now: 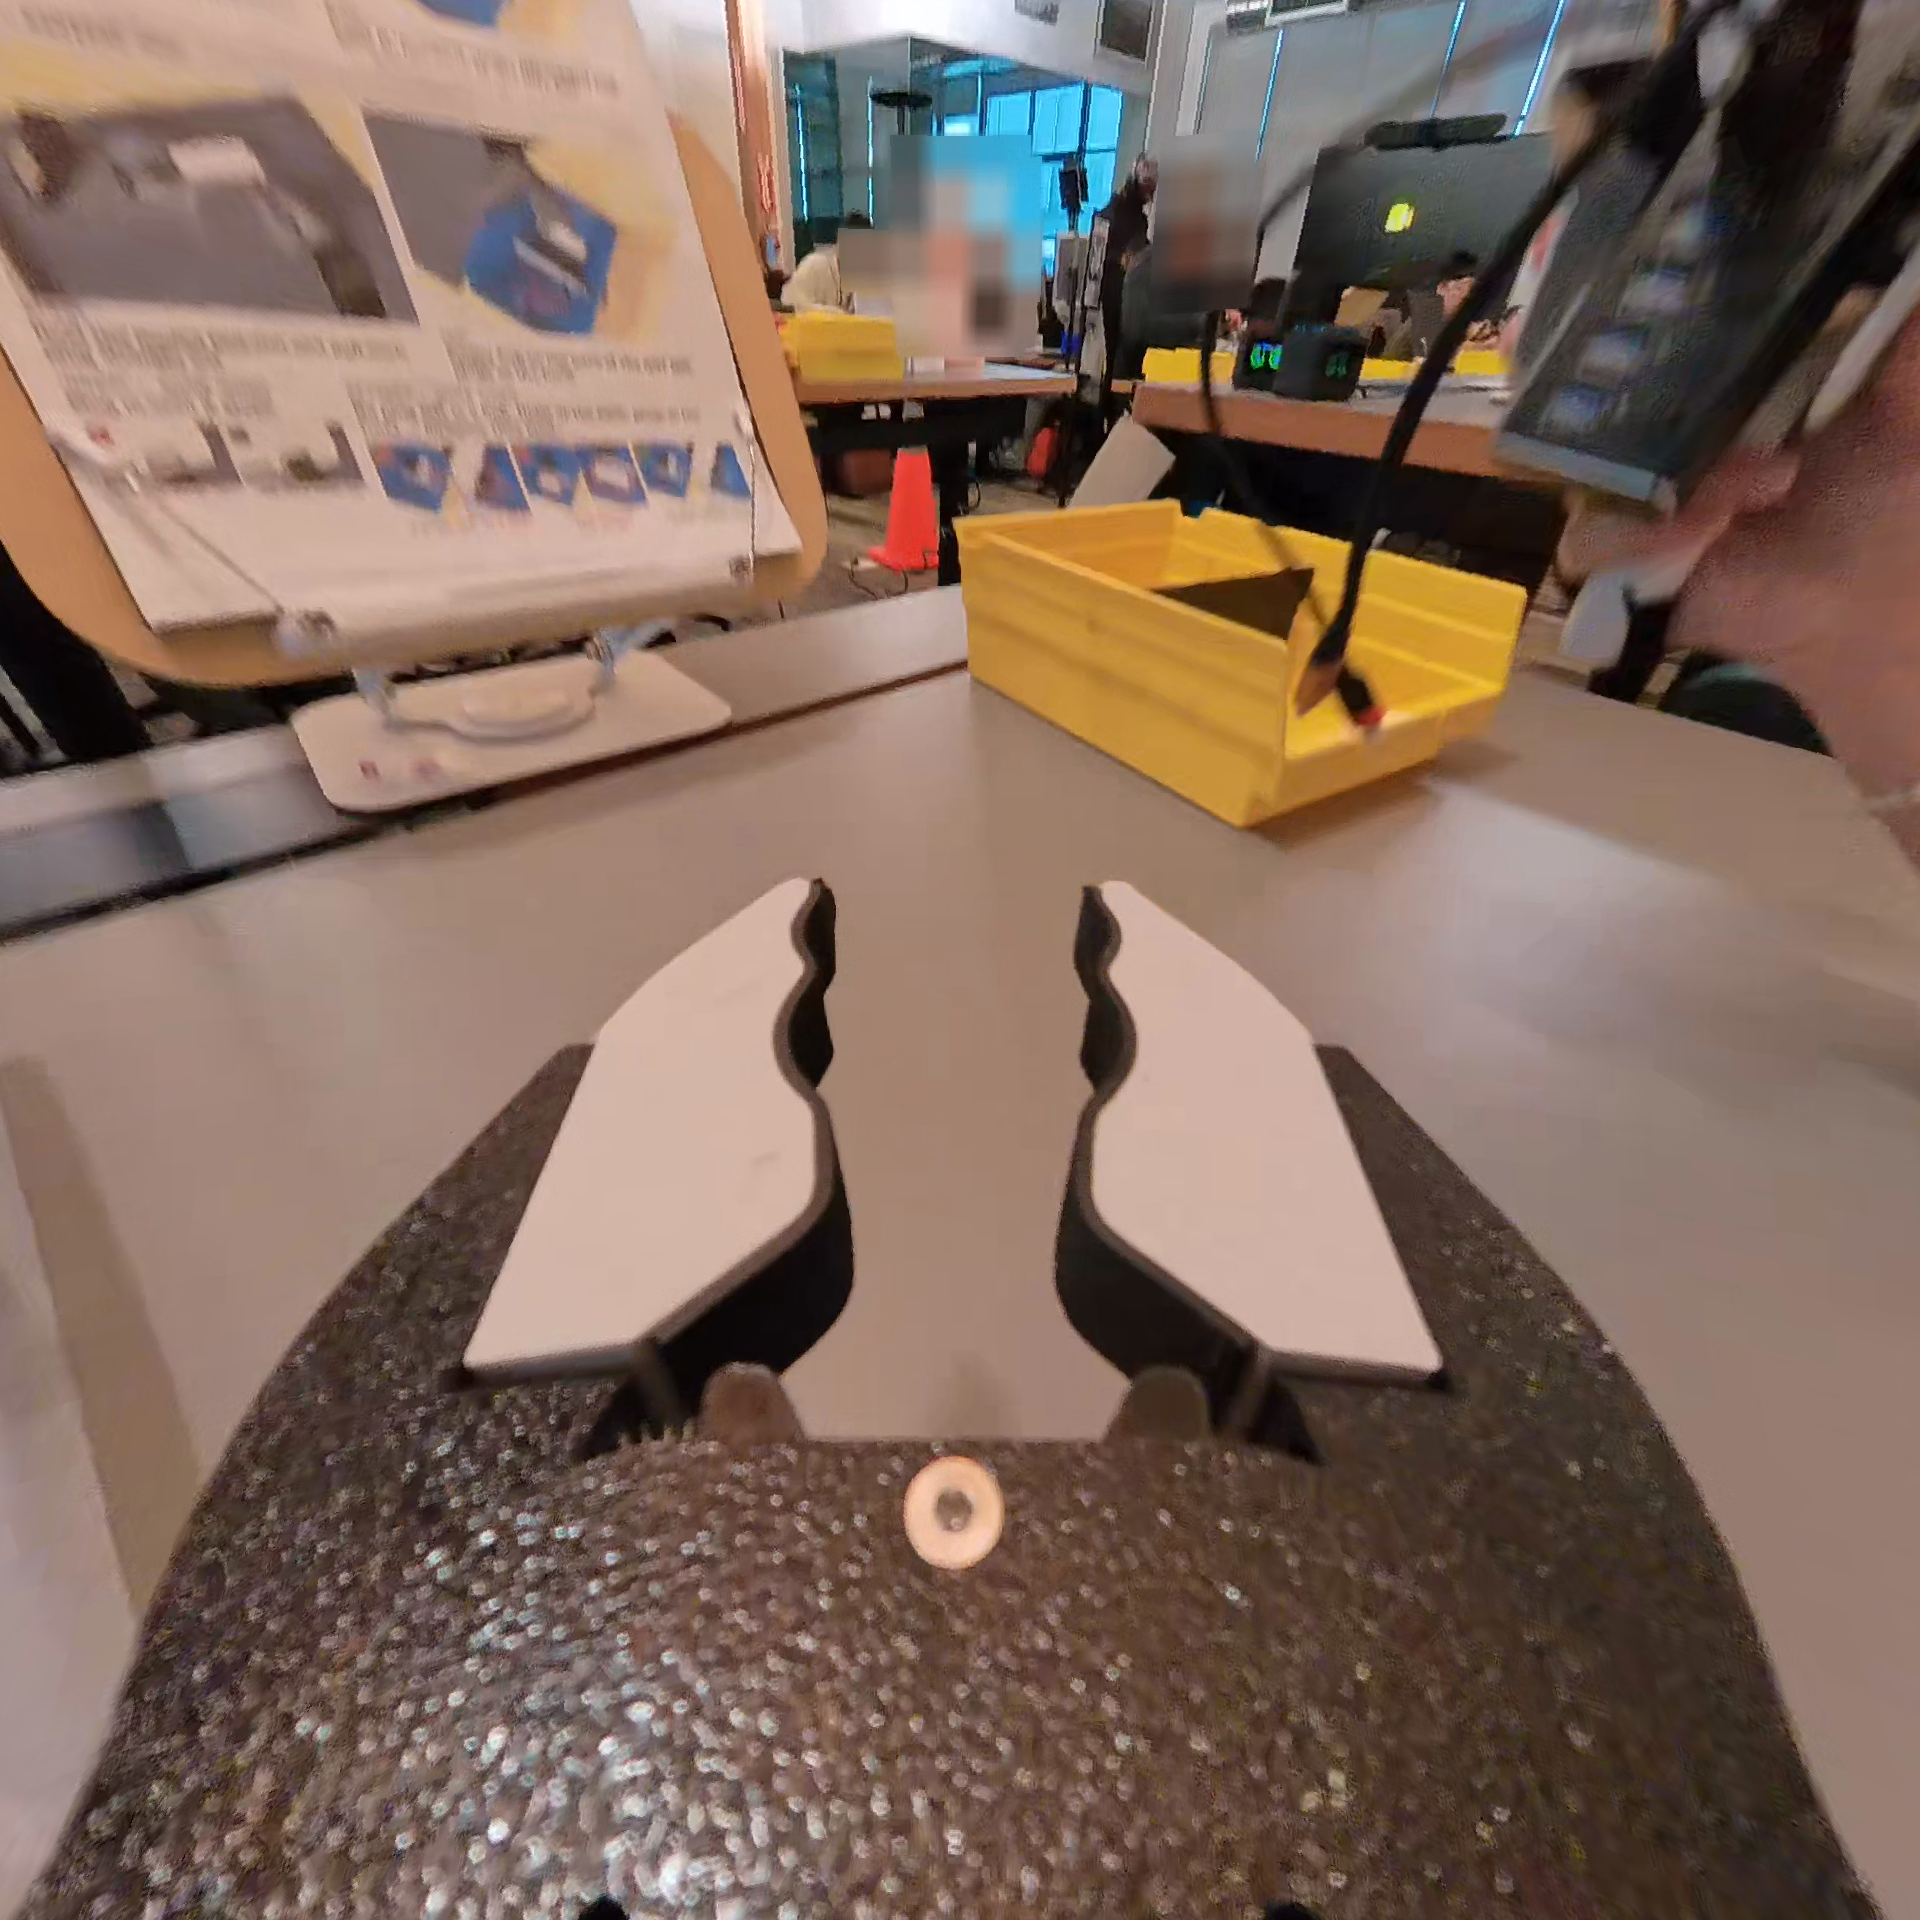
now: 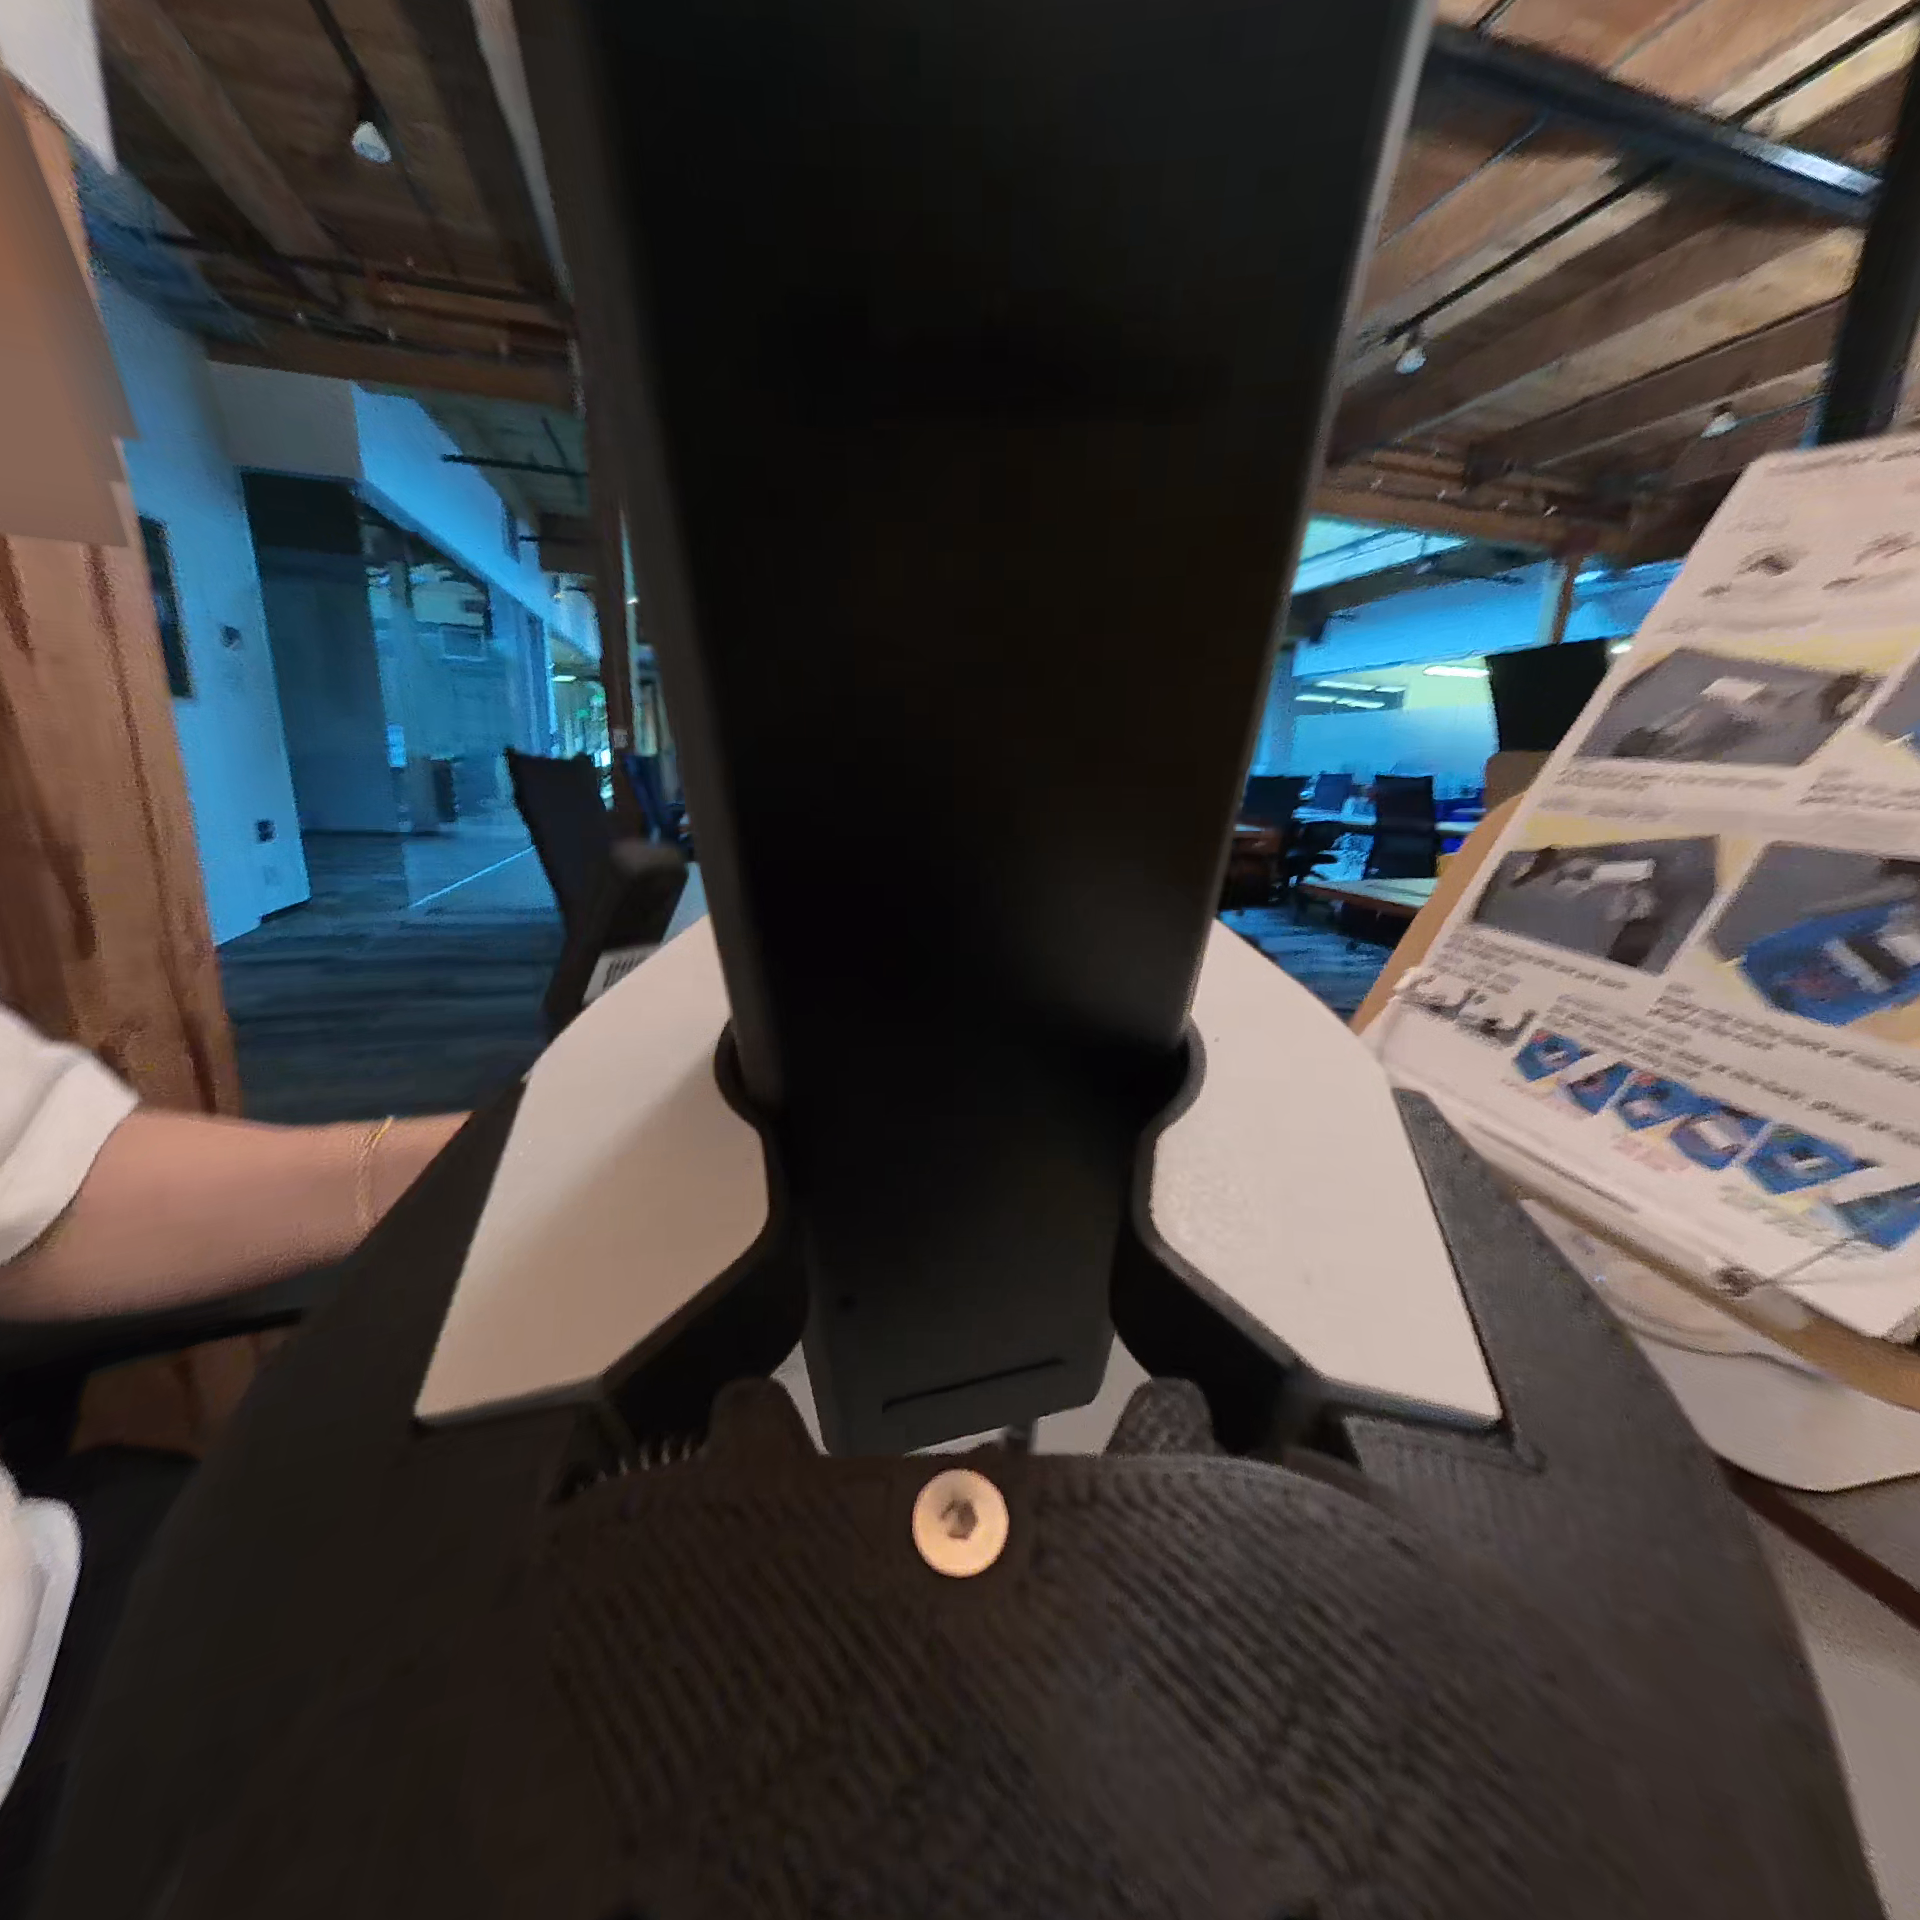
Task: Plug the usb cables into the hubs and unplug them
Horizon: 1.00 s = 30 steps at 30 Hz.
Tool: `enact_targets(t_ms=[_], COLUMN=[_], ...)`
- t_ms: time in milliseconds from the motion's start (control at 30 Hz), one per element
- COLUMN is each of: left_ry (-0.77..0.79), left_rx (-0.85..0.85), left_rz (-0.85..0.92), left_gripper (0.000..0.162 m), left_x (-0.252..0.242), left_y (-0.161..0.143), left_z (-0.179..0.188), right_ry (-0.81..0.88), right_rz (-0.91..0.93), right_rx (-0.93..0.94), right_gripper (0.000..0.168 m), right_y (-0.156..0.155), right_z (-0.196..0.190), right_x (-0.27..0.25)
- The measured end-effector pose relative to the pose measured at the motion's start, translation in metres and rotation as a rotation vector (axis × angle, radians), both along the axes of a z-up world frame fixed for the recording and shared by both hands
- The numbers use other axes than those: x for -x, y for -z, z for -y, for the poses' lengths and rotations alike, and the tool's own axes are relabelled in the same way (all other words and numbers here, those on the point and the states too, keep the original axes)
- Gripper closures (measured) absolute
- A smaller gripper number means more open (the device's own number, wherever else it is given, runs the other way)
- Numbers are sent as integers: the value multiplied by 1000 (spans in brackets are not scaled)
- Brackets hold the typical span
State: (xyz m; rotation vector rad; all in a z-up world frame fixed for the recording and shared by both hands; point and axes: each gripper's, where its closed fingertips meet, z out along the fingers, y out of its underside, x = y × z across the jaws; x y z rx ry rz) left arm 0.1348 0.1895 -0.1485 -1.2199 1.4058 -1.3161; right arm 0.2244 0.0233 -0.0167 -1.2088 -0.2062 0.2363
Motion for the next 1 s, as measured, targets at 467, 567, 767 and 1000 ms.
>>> enact_targets(t_ms=[467, 567, 767, 1000], left_ry=[16, 17, 33, 53], left_rx=[67, 59, 58, 28], left_rz=[-23, -27, -58, -114], left_gripper=[120, 120, 120, 119], left_x=[10, 10, 10, 11], left_y=[44, 44, 48, 56], left_z=[7, 8, 8, 10], right_ry=[619, 598, 561, 576], right_rz=[356, 319, 276, 354], right_rx=[639, 804, 1177, 1524], right_gripper=[94, 94, 93, 95], right_y=[-11, 23, 111, 173], right_z=[35, 33, 29, 41], right_x=[-249, -284, -321, -339])
